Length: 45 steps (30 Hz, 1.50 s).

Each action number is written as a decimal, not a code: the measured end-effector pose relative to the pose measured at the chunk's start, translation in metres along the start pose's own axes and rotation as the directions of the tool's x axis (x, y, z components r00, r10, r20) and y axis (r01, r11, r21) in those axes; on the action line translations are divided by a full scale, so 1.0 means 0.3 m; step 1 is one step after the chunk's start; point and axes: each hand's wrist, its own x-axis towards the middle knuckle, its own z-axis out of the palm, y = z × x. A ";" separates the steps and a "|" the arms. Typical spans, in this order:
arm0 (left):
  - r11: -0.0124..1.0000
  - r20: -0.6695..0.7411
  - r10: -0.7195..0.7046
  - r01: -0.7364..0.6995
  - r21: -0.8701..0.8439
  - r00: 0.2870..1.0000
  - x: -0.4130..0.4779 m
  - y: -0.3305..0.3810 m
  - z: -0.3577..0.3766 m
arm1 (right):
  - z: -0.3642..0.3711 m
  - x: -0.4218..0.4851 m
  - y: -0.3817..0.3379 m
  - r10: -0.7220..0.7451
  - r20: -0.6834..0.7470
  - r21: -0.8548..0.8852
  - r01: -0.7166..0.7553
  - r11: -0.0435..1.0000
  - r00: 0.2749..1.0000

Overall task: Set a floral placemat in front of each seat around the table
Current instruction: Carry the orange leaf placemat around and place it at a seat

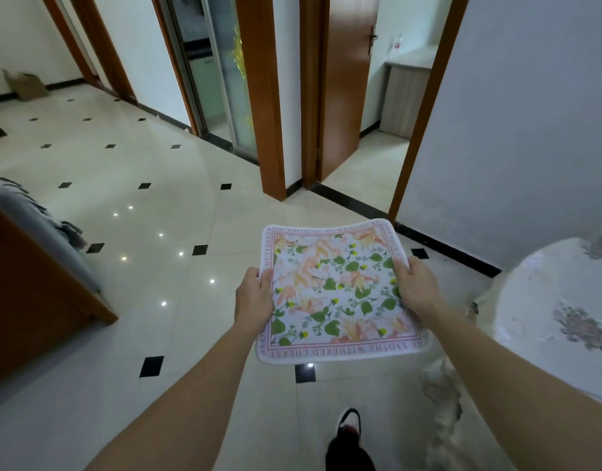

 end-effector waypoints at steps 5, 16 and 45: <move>0.999 0.043 0.041 -0.042 0.026 0.998 0.247 0.097 0.117 | -0.009 0.223 -0.015 0.023 -0.046 0.032 -0.022 0.999 0.999; 0.980 0.147 0.157 -0.172 0.102 0.977 0.869 0.468 0.559 | -0.166 0.917 -0.004 0.092 -0.150 0.146 -0.070 0.987 0.984; 0.896 0.629 0.353 -0.444 -0.014 0.693 2.047 1.322 1.881 | -0.726 2.217 0.164 0.410 -0.545 0.251 -0.324 0.912 0.731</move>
